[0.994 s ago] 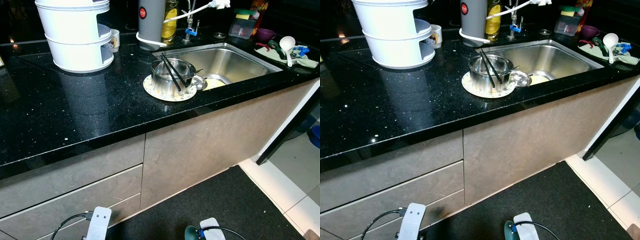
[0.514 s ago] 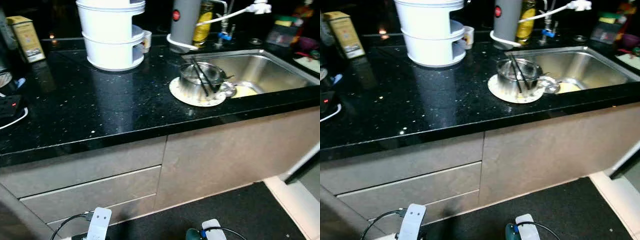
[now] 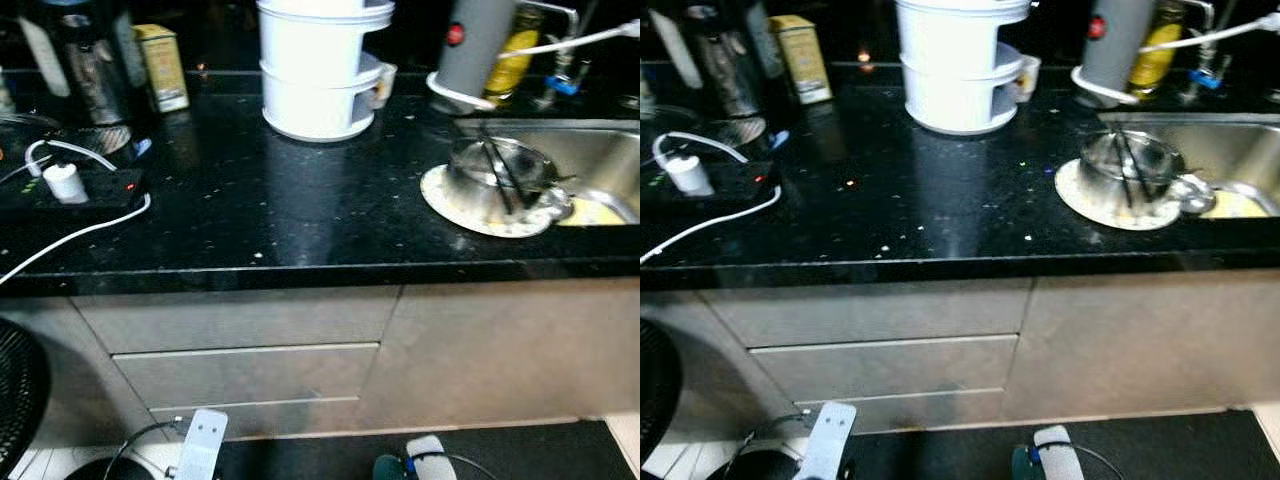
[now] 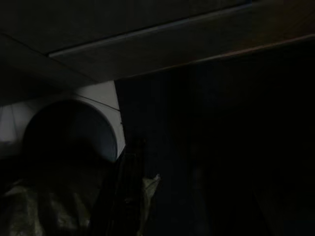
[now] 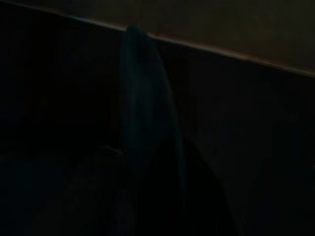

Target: Kitchen organization

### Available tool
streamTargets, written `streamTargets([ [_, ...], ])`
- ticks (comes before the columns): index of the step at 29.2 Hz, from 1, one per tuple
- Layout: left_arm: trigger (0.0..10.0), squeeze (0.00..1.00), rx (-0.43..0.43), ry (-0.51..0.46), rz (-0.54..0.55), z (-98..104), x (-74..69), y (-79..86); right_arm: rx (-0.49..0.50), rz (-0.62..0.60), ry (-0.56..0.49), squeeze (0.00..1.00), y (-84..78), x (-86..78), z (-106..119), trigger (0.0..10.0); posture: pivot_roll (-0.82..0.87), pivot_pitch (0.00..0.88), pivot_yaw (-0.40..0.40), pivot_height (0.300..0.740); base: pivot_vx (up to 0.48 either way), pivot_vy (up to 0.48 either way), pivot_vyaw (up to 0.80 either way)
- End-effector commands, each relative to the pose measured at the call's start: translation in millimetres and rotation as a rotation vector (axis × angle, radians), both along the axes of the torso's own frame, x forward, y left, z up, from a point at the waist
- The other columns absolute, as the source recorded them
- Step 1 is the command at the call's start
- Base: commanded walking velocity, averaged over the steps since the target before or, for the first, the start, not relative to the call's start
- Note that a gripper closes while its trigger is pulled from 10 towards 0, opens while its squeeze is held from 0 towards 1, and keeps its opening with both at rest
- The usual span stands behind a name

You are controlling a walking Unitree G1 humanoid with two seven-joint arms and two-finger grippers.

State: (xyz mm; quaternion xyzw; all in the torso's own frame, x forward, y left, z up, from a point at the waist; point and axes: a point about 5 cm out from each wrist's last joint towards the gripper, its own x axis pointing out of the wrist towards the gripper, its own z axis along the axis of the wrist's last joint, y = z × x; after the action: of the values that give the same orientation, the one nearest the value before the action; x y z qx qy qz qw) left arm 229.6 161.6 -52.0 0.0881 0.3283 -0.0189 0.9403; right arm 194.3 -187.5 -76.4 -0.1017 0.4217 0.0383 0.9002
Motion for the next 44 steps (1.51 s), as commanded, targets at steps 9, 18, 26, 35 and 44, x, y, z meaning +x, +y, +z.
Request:
streamTargets([
  [9, 10.0, 0.00, 0.011, 0.038, -0.010, -6.2, -8.8, 3.7, 0.092, -0.040, 0.025, 0.00, 13.8, -8.9, -6.0, 10.0, -0.03, 0.149, -0.052, 0.740, 0.000, 0.000, 0.44],
  [18, 10.0, 0.00, 0.001, 0.043, -0.051, -5.7, -7.4, -0.6, 0.091, -0.035, 0.072, 0.00, 12.6, -15.2, -9.7, 10.0, -0.03, 0.144, -0.045, 0.740, 0.000, 0.000, -0.27],
  [26, 10.0, 0.00, 0.000, 0.042, -0.055, -5.5, -7.0, -1.7, 0.064, -0.048, 0.106, 0.00, 9.5, -21.7, -13.0, 10.0, -0.03, 0.150, -0.044, 0.740, 0.000, 0.000, -0.76],
  [35, 10.0, 0.00, -0.004, 0.031, -0.058, -4.8, -6.6, -2.1, 0.039, -0.052, 0.141, 0.00, 6.1, -28.9, -16.3, 10.0, -0.03, 0.155, -0.045, 0.740, 0.000, 0.000, 0.00],
  [44, 10.0, 0.00, -0.023, 0.018, 0.020, -3.9, -6.0, 3.2, 0.075, -0.051, 0.077, 0.00, 9.7, -18.6, -11.0, 10.0, -0.03, 0.160, -0.048, 0.740, 0.000, 0.000, 0.00],
])
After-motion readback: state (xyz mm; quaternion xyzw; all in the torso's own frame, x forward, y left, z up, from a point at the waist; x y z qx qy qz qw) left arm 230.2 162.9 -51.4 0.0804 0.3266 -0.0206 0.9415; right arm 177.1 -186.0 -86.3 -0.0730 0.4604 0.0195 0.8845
